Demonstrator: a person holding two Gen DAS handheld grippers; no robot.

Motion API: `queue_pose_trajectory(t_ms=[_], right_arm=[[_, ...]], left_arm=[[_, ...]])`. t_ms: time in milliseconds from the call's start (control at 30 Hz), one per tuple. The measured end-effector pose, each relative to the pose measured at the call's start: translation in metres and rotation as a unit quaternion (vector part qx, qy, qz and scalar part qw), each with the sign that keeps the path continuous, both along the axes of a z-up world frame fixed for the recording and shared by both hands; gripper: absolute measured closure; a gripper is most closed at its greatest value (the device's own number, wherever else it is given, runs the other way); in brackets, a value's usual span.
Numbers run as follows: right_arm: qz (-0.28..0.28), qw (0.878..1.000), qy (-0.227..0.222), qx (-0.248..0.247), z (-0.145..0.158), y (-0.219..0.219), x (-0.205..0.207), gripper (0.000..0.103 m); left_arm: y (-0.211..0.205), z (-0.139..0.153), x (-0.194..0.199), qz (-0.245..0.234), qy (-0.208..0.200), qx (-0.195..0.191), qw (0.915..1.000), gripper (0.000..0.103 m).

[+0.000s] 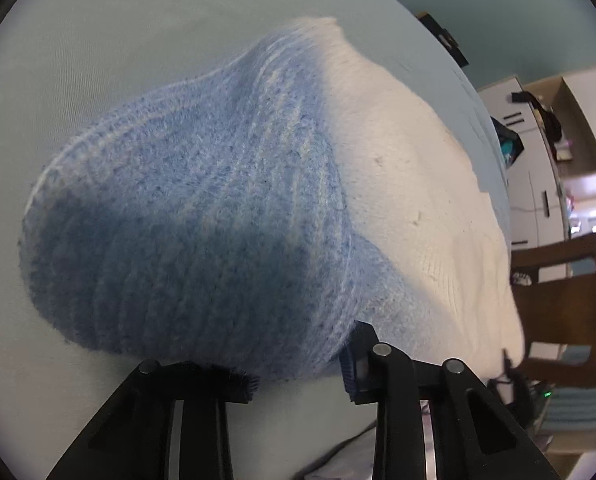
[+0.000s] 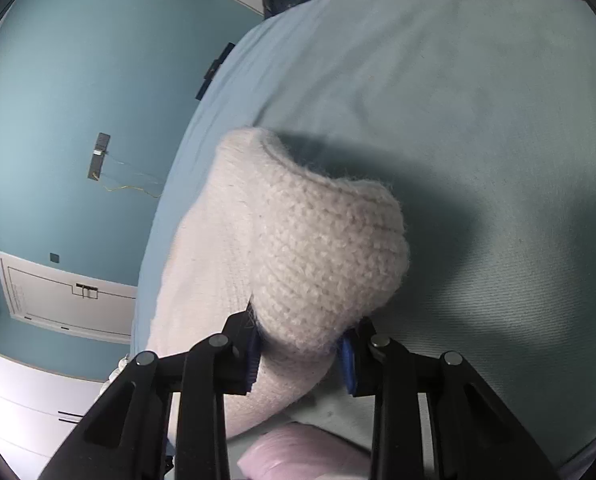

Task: Fold small clothes
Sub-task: 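Grasp the folded cream sweater with the right gripper and lift it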

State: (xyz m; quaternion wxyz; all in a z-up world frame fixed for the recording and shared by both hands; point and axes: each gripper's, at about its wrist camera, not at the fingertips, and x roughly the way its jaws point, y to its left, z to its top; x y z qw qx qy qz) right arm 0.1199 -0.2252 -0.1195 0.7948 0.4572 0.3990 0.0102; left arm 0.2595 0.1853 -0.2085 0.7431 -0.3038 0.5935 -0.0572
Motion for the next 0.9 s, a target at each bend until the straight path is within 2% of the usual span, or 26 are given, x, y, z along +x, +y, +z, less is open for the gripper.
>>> queue_pose_trajectory(t_ms=[133, 233, 400, 533, 667, 700, 800, 833, 900], right_arm=[[0.032, 0.998, -0.038, -0.036, 0.038, 0.010, 0.004, 0.079], [0.038, 0.998, -0.052, -0.022, 0.057, 0.009, 0.001, 0.080], [0.059, 0.998, -0.024, 0.006, 0.071, -0.006, -0.008, 0.080], [0.086, 0.996, 0.002, 0.028, 0.069, -0.021, -0.028, 0.080], [0.107, 0.993, 0.021, 0.046, 0.060, -0.024, -0.048, 0.079], [0.105, 0.993, 0.029, 0.048, 0.054, -0.023, -0.048, 0.079], [0.080, 0.990, 0.072, 0.095, 0.029, -0.029, -0.041, 0.079], [0.075, 0.987, 0.085, 0.118, 0.025, -0.031, -0.036, 0.079], [0.083, 0.984, 0.092, 0.124, 0.026, -0.030, -0.021, 0.079]], left_arm=[[0.013, 0.034, -0.017, 0.000, -0.026, 0.011, 0.9996, 0.077], [0.021, 0.059, -0.028, 0.002, -0.045, 0.009, 0.9989, 0.078], [0.035, 0.093, -0.070, -0.017, -0.056, -0.001, 0.9983, 0.078], [0.041, 0.102, -0.104, -0.027, -0.041, -0.035, 0.9982, 0.078], [0.038, 0.106, -0.129, -0.040, -0.040, -0.025, 0.9981, 0.078], [0.037, 0.104, -0.128, -0.038, -0.036, -0.027, 0.9983, 0.078], [0.037, 0.107, -0.118, -0.030, -0.031, -0.043, 0.9982, 0.078], [0.039, 0.110, -0.114, -0.031, -0.031, -0.048, 0.9979, 0.078], [0.040, 0.119, -0.092, -0.032, -0.033, -0.066, 0.9967, 0.078]])
